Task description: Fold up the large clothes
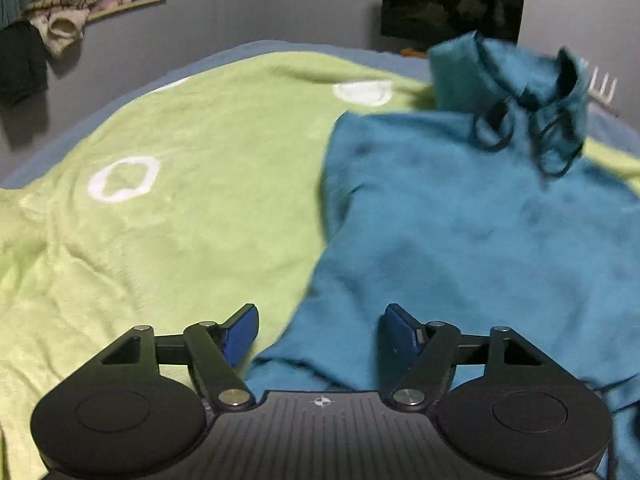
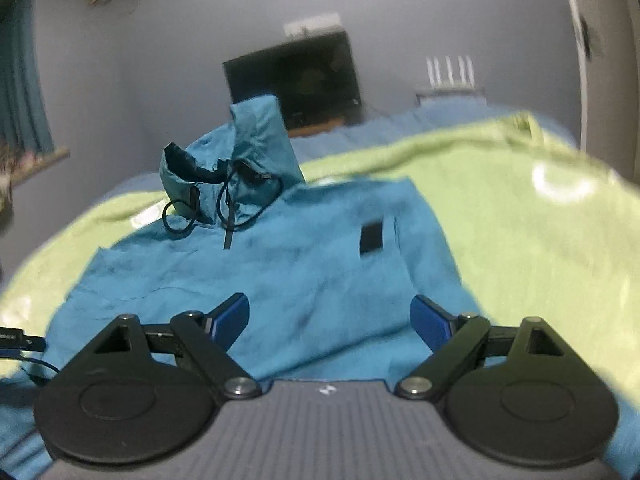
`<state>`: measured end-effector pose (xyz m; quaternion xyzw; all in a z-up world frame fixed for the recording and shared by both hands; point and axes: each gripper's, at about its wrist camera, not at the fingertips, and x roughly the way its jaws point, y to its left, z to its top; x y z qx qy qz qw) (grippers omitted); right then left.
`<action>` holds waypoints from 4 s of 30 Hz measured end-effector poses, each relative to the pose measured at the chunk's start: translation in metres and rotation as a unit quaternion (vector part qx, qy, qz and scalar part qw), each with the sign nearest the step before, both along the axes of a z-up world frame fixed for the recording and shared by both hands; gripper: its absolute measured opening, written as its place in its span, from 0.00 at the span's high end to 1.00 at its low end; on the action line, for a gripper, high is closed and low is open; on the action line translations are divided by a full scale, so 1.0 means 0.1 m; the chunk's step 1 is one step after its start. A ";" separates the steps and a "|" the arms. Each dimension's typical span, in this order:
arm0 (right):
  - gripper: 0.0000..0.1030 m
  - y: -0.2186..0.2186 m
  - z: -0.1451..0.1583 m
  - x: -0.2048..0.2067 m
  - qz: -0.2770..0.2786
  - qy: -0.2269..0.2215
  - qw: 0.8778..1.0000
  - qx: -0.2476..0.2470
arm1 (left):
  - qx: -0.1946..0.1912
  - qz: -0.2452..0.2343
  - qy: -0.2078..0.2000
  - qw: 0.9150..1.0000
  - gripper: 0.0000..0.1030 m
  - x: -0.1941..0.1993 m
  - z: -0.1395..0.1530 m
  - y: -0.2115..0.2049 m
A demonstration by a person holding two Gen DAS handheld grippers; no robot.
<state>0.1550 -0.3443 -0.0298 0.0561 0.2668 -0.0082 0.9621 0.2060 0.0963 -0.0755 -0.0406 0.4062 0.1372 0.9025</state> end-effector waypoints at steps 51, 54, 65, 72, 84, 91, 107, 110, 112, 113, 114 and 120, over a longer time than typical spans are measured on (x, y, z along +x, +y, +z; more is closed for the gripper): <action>0.17 -1.35 1.93 -2.30 0.023 -0.065 0.995 0.074 | -0.153 -0.083 -0.312 0.934 0.16 -3.35 3.06 1.37; 0.16 -1.50 2.21 -2.66 0.019 -0.090 0.992 0.082 | -0.155 -0.061 -0.362 0.917 0.12 -3.76 3.43 1.61; 0.10 -1.47 1.96 -2.84 0.045 -0.020 0.996 0.078 | -0.060 -0.128 -0.230 0.963 0.07 -3.81 3.04 0.99; 0.10 -1.17 1.65 -2.89 0.162 0.020 0.986 0.036 | -0.064 -0.291 -0.141 0.944 0.13 -3.72 2.18 0.40; 0.10 -0.66 1.12 -2.90 0.293 0.105 0.940 -0.142 | 0.060 -0.441 -0.047 0.894 0.05 -3.73 1.41 0.05; 0.10 -0.49 0.89 -2.65 0.329 0.116 0.913 -0.211 | 0.080 -0.461 -0.038 0.883 0.00 -3.53 1.29 0.02; 0.36 -0.56 0.72 -2.01 0.335 0.118 0.923 -0.147 | 0.024 -0.479 -0.040 0.877 0.29 -3.16 1.19 0.25; 0.51 -0.64 0.75 -1.89 0.321 0.112 0.934 -0.112 | -0.015 -0.473 -0.044 0.880 0.51 -3.00 1.23 0.28; 0.60 -0.71 0.77 -1.82 0.311 0.105 0.940 -0.091 | -0.015 -0.466 -0.057 0.883 0.57 -2.92 1.27 0.28; 0.64 -0.74 0.78 -1.79 0.304 0.101 0.944 -0.080 | -0.017 -0.459 -0.068 0.886 0.60 -2.86 1.30 0.29; 0.70 -0.77 0.80 -1.75 0.297 0.095 0.948 -0.067 | -0.022 -0.449 -0.078 0.890 0.60 -2.79 1.33 0.32; 0.80 -0.97 0.97 -1.37 0.232 0.045 0.972 0.015 | 0.000 -0.408 -0.108 0.907 0.63 -2.24 1.46 0.34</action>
